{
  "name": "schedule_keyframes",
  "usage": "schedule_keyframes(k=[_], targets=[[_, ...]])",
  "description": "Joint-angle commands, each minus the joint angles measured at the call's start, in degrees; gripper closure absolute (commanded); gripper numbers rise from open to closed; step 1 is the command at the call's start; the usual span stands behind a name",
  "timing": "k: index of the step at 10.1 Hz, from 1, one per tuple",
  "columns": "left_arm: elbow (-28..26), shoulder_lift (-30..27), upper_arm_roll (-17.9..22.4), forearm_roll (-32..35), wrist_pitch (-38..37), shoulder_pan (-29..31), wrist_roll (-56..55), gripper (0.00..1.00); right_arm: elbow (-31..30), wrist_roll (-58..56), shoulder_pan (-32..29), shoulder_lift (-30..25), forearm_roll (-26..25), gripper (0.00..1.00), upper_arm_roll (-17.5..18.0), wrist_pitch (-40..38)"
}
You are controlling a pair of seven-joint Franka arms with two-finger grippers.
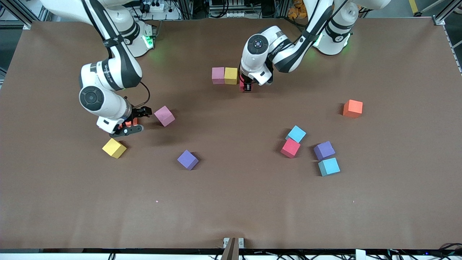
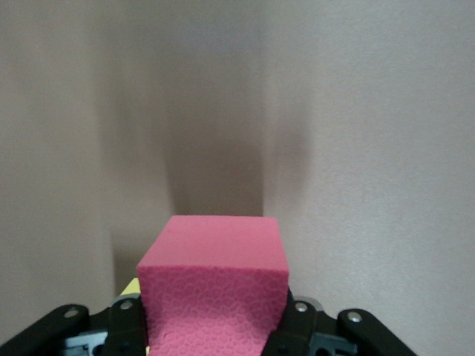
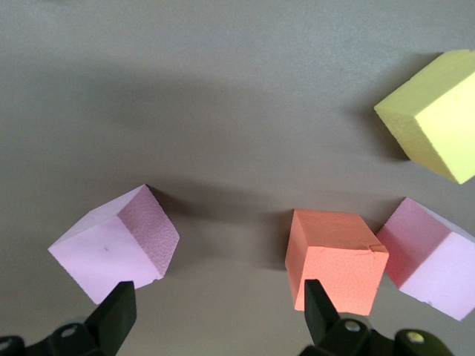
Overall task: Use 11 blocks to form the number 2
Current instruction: 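Carry the red cube to the yellow cube while the right gripper grasps orange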
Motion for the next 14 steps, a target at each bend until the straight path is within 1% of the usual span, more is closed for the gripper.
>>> schedule_keyframes(k=[1, 4, 6, 7, 10, 13, 14], targets=[[-2.98, -1.57, -0.75, -1.33, 3.78, 0.53, -1.66, 0.87, 0.39, 0.47, -0.02, 0.98, 0.45, 0.0, -0.22, 0.08], [-3.6, -1.39, -1.63, -1.33, 5.37, 0.35, -3.68, 0.87, 0.13, 0.03, -2.04, 2.47, -0.34, 0.0, -0.4, 1.39], [-3.95, -1.13, -1.98, -1.33, 5.56, -0.09, -4.92, 0.87, -0.39, -0.14, -5.1, 2.47, -0.34, 0.0, -0.4, 1.75], [-4.47, -0.95, -3.02, -1.24, 5.82, 0.0, -5.1, 0.87, -0.57, -0.15, -6.17, 2.65, -0.34, 0.0, -0.4, 1.83], [-5.62, -0.78, -3.3, -1.15, 7.49, -0.18, -5.8, 0.87, -1.8, -0.58, -7.06, 3.26, -0.34, 0.0, -0.4, 2.8], [-5.71, 0.89, -3.74, -0.63, 8.45, -0.35, -5.8, 0.87, -1.89, -1.73, -7.15, 5.29, -0.6, 0.0, -0.49, 2.98], [-5.71, 1.5, -3.74, -0.63, 9.24, -0.44, -5.71, 0.87, -1.8, -1.99, -7.49, 5.29, -2.08, 0.0, -0.49, 3.06]])
